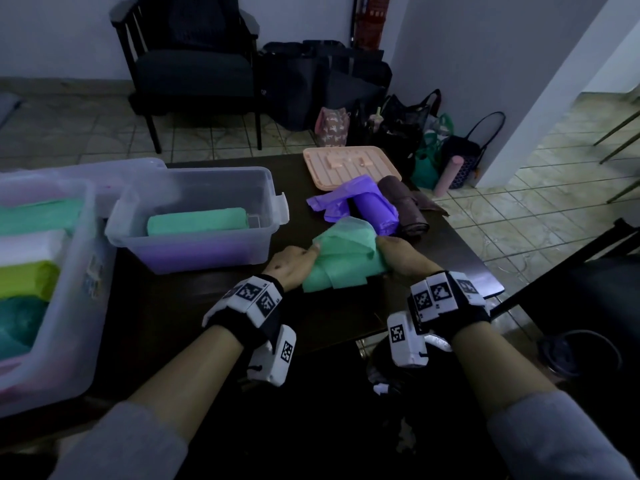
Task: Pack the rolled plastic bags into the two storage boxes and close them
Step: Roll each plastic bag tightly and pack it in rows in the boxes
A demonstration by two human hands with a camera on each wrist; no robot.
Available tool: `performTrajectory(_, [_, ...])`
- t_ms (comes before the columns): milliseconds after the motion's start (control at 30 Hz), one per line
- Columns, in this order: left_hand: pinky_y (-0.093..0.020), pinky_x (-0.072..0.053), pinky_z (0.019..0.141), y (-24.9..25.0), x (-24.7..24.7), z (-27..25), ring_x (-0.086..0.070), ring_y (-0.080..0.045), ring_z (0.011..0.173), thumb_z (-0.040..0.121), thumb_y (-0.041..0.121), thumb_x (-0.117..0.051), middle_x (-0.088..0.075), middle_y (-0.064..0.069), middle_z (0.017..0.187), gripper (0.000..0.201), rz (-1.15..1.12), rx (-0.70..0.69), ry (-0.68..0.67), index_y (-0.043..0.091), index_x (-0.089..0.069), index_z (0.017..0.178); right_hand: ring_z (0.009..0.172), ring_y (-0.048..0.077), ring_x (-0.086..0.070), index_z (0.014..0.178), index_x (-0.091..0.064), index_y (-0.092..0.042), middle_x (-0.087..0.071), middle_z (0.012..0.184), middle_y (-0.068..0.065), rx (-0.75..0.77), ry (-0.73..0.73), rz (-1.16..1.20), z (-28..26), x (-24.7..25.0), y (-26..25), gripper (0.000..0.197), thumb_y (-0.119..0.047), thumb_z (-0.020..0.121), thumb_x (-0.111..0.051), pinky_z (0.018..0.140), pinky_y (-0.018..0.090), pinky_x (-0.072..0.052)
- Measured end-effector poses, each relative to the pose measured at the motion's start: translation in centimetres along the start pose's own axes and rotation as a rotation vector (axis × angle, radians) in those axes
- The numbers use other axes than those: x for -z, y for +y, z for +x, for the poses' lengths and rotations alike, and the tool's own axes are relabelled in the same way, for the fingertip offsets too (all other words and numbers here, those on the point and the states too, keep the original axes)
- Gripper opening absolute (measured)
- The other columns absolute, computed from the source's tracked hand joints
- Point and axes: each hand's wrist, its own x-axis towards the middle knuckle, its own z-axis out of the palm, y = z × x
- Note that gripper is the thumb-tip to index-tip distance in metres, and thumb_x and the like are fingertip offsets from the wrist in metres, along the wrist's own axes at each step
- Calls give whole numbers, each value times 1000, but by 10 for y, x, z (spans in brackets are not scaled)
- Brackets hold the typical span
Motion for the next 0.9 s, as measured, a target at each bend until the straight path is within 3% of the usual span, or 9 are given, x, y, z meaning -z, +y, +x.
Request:
performTrajectory(100, [-31,-40,93,-3,1,0,-52,-23,116,91,54,-44,-54,-7,130,57,115,-99,-50,11,-53,127,96,28,-58,109,-58,10,-61,112,28,7,65,-125,7,-8,13,46,-31,100,-38,86,36,-47])
performTrajectory(200, [-32,-35,107,-9,1,1,-44,-19,127,71,40,-77,-45,-2,140,83,167,-216,-78,17,-38,140,111,33,-52,116,-55,8,-54,124,28,-11,108,-272,2,-12,14,50,-34,101,-34,96,39,-37])
performTrajectory(300, [-30,-34,107,-7,-5,2,-44,-18,127,65,30,-83,-46,-2,138,91,279,-306,-31,20,-34,142,128,39,-38,130,-49,0,-44,137,26,-68,134,-386,0,-11,11,47,-33,101,-30,106,39,-28])
performTrajectory(367, [-25,-36,100,-2,-9,2,-48,-19,123,70,30,-80,-51,-3,133,82,228,-324,0,18,-39,140,129,41,-38,132,-44,3,-42,136,28,5,137,-341,-3,-11,10,53,-36,99,-31,108,43,-28])
performTrajectory(433, [-21,-35,90,2,-10,2,-52,-19,116,76,34,-75,-55,-4,126,65,231,-293,22,15,-50,132,122,43,-42,123,-44,7,-44,129,30,105,183,-295,-9,-7,12,64,-41,81,-34,103,46,-32])
performTrajectory(500, [-20,-35,84,4,-9,4,-54,-18,112,80,38,-71,-59,-4,123,51,226,-269,35,14,-59,123,114,40,-45,110,-49,2,-49,119,28,218,233,-313,-15,-3,15,60,-38,67,-38,90,37,-35])
performTrajectory(600, [-20,-38,89,3,-8,6,-55,-18,115,82,35,-69,-61,-2,125,43,143,-221,46,18,-62,120,106,36,-47,97,-58,-8,-54,107,19,331,170,-516,-17,3,18,49,-43,65,-43,75,26,-26])
performTrajectory(700, [-21,-38,91,3,-9,8,-54,-19,118,88,26,-61,-60,-2,127,33,110,-183,78,22,-63,120,106,25,-40,111,-58,-15,-46,112,5,418,46,-693,-22,7,18,71,-57,56,-44,79,28,-26])
performTrajectory(900, [-20,-37,90,10,-13,6,-55,-21,116,93,15,-47,-62,-6,125,31,47,-147,215,19,-64,119,116,26,-35,137,-43,-26,-40,131,2,455,-80,-915,-28,8,11,71,-39,73,-72,92,34,-29])
